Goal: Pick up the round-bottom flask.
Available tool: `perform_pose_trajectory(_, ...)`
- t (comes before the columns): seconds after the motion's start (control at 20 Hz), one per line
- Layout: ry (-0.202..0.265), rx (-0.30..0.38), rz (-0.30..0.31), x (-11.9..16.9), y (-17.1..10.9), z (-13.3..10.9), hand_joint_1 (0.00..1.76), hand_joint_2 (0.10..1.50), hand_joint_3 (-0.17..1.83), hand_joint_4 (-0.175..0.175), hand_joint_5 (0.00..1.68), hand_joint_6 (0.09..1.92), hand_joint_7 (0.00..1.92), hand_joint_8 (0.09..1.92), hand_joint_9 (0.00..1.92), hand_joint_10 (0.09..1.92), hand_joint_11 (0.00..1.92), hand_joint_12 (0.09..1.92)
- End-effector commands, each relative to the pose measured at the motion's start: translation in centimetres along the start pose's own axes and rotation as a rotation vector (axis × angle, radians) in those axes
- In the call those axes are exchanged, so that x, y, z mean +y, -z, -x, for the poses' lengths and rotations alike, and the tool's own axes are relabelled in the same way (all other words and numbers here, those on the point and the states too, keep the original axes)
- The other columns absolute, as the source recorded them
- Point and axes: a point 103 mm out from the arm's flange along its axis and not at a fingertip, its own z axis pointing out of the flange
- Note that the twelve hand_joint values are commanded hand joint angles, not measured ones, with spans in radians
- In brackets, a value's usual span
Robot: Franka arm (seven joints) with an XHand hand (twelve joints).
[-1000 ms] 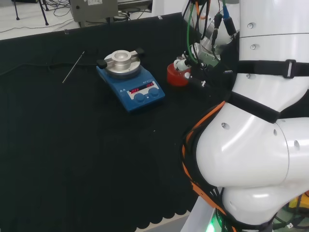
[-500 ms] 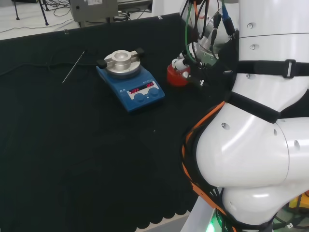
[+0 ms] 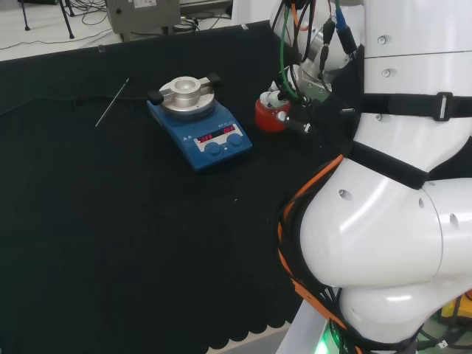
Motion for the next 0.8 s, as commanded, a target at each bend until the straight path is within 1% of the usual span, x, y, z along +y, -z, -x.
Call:
perform_pose_trajectory(0.05, 0.000, -0.008, 0.023, -0.1, 0.6, -0.3, 1.07, 0.85, 0.46, 0.130, 1.07, 0.95, 0.55, 0.59, 0.71, 0.55, 0.33, 1.31)
perform_pose_trajectory(0.2, 0.002, -0.009, 0.021, -0.1, 1.2, -0.6, 1.08, 0.82, 0.52, 0.124, 1.07, 0.97, 0.56, 0.59, 0.73, 0.55, 0.34, 1.31)
perform_pose_trajectory(0.4, 0.004, -0.012, -0.002, -0.6, 2.6, -1.6, 1.08, 0.79, 0.56, 0.122, 1.09, 0.95, 0.58, 0.60, 0.74, 0.55, 0.36, 1.30)
perform_pose_trajectory(0.6, 0.005, -0.006, -0.021, -1.2, 4.5, -2.9, 1.09, 0.77, 0.59, 0.134, 1.11, 0.93, 0.60, 0.60, 0.76, 0.55, 0.39, 1.30)
perform_pose_trajectory(0.8, 0.003, 0.004, -0.010, -2.2, 6.3, -3.9, 1.09, 0.76, 0.61, 0.143, 1.11, 0.93, 0.60, 0.60, 0.78, 0.55, 0.42, 1.30)
